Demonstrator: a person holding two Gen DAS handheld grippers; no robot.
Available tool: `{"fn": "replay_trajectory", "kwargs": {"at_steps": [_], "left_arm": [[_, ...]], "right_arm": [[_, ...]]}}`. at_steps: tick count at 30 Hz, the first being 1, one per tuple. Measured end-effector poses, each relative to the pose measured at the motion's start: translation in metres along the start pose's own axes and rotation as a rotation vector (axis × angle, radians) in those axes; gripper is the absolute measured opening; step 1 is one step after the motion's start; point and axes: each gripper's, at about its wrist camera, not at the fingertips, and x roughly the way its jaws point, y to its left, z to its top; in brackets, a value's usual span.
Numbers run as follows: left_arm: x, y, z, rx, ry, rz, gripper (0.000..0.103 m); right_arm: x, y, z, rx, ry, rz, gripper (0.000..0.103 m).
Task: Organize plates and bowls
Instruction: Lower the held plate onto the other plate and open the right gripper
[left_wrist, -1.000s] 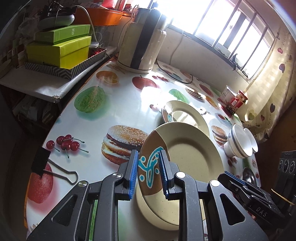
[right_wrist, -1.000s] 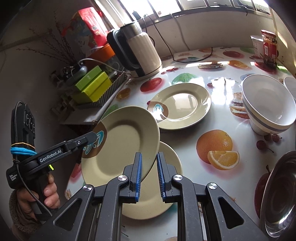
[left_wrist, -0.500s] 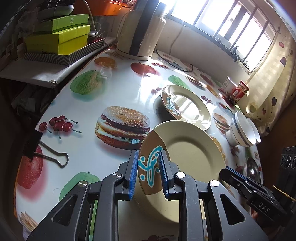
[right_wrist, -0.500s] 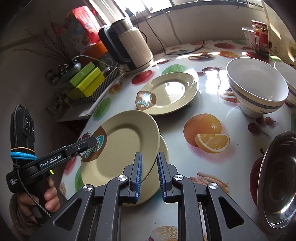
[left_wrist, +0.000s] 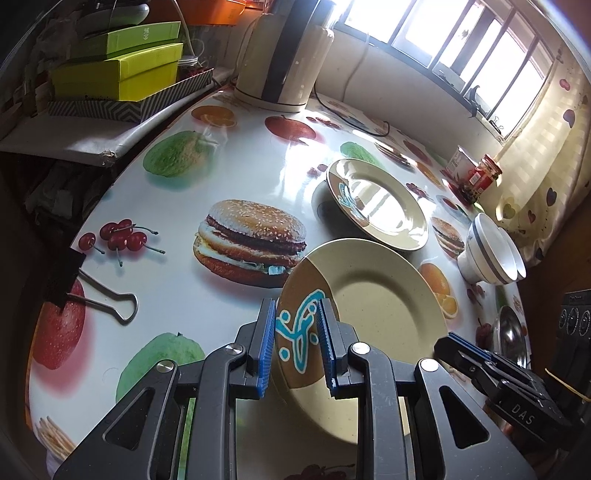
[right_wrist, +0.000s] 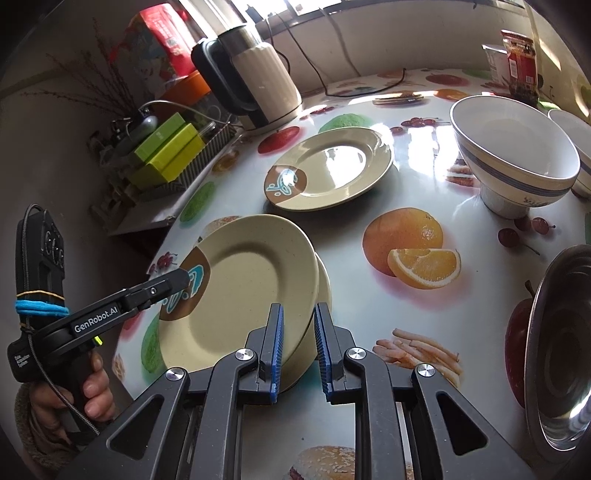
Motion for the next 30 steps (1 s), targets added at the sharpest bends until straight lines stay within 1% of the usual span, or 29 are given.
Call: {"fn": "replay_trajectory", "kwargs": {"at_steps": [15, 30], "left_arm": [[0.0087, 0.0024, -0.0055, -0.008, 0.027, 0.004, 0.023], [0.0094, 0.0044, -0.0077, -0.018, 0.029, -0.003, 0.023]], "right_arm": [[0.0054, 0.0007, -0.0036, -0.008, 0.016, -0.022, 0.019], [0.0072, 0.0008, -0.004, -0.01, 0.017, -0.03, 0.019]]}}
